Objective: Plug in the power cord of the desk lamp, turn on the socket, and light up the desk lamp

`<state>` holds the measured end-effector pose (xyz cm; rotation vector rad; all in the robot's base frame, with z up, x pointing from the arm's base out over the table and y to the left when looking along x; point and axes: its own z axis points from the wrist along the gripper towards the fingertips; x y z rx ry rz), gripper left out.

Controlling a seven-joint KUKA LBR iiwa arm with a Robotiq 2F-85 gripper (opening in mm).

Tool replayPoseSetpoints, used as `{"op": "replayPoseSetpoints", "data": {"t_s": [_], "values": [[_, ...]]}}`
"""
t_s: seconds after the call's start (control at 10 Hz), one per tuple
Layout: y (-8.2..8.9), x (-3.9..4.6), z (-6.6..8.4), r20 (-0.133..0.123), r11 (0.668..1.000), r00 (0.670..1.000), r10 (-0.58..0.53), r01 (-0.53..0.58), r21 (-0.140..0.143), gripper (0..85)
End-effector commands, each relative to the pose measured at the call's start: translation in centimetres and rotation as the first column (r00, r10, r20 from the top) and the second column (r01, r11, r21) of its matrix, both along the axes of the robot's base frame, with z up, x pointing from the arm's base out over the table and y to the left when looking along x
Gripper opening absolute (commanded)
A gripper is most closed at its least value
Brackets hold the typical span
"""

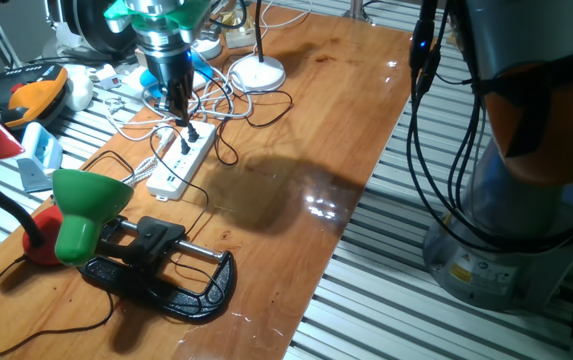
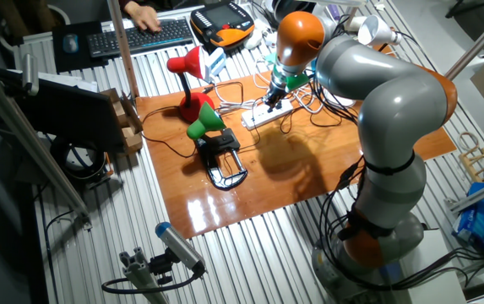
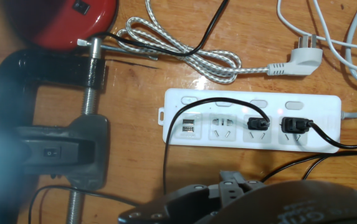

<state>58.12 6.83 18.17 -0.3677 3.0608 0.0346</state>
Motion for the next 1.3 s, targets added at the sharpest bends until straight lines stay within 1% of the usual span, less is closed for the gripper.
{"op": "replayPoseSetpoints", "data": {"t_s": [0.0,0.7,0.9,1.0,1.2], "values": [[0.00,0.02,-0.02,0.000,1.000,1.000,0.000,0.000,0.000,0.0],[-0.15,0.26,-0.23,0.000,1.000,1.000,-0.002,0.002,-0.001,0.0],[-0.10,0.31,-0.31,-0.006,1.000,1.000,0.000,0.000,0.006,0.0],[-0.10,0.41,-0.42,0.003,1.000,1.000,0.000,0.000,0.000,0.0],[-0.16,0.38,-0.39,0.000,1.000,1.000,0.000,0.000,0.003,0.0]]}}
